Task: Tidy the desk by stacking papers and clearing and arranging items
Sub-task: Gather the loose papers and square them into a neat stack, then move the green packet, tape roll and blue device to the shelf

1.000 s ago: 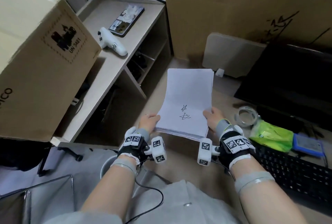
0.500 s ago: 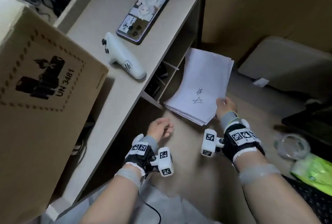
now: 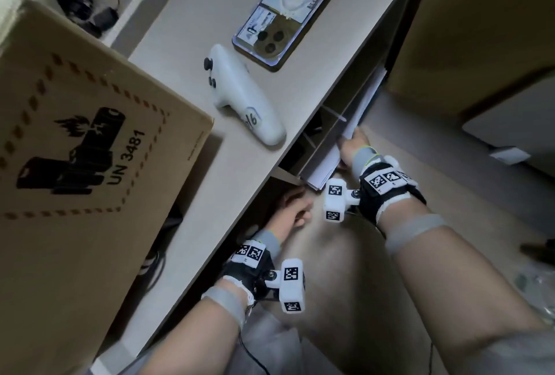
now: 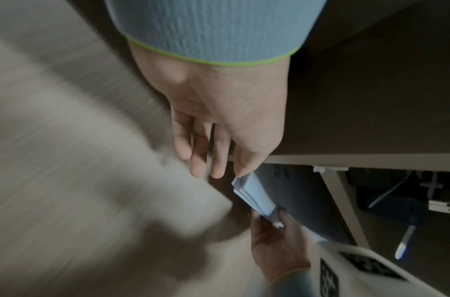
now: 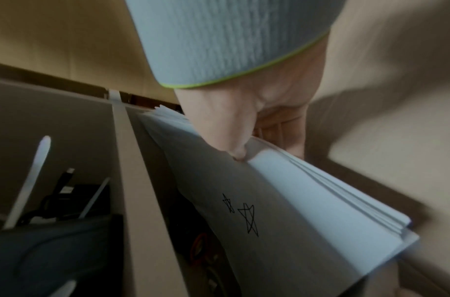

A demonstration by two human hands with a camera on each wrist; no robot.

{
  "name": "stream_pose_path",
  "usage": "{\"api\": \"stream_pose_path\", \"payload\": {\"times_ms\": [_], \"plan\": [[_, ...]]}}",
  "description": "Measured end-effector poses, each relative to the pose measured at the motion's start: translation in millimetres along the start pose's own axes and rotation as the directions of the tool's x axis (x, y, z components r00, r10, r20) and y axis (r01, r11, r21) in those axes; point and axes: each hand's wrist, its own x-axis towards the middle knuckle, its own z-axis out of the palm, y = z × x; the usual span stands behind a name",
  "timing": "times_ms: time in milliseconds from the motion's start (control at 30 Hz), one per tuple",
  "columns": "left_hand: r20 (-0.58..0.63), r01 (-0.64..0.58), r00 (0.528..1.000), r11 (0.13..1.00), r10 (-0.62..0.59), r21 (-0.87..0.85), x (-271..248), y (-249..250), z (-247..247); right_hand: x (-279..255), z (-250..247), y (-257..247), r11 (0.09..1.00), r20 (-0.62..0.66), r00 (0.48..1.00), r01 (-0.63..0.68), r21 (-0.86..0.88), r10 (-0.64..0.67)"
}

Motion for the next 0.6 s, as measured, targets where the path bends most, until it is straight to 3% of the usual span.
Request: {"api": "stream_pose_path", "payload": {"times_ms": [133, 233, 367, 600], "plan": [[0.004, -0.015, 1.000, 1.000, 0.015, 0.018, -7.6, 1.5, 2.3, 31.0, 5.8, 21.9, 0.997, -0.019, 0.998, -0.064, 0.046, 0.065], [0.022, -0.010, 1.000, 1.000, 0.010, 0.029, -11.8, 4.2, 5.6, 12.0, -1.9, 19.9, 0.980, -0.083, 0.994, -0.056, 0.191, 0.073], [0.037, -0.039, 0.999, 0.998, 0.037, 0.046, -18.5, 3.5, 8.8, 4.7, -1.8, 8.6, 0.994, 0.004, 0.999, 0.041, 0.097, -0.041], [0.030, -0.037, 0.999, 0.996, 0.035, 0.080, -21.8, -1.0, -3.3, 4.4, 9.4, -14.8, 0.999, 0.092, 0.995, 0.034, 0.013, -0.035]]}}
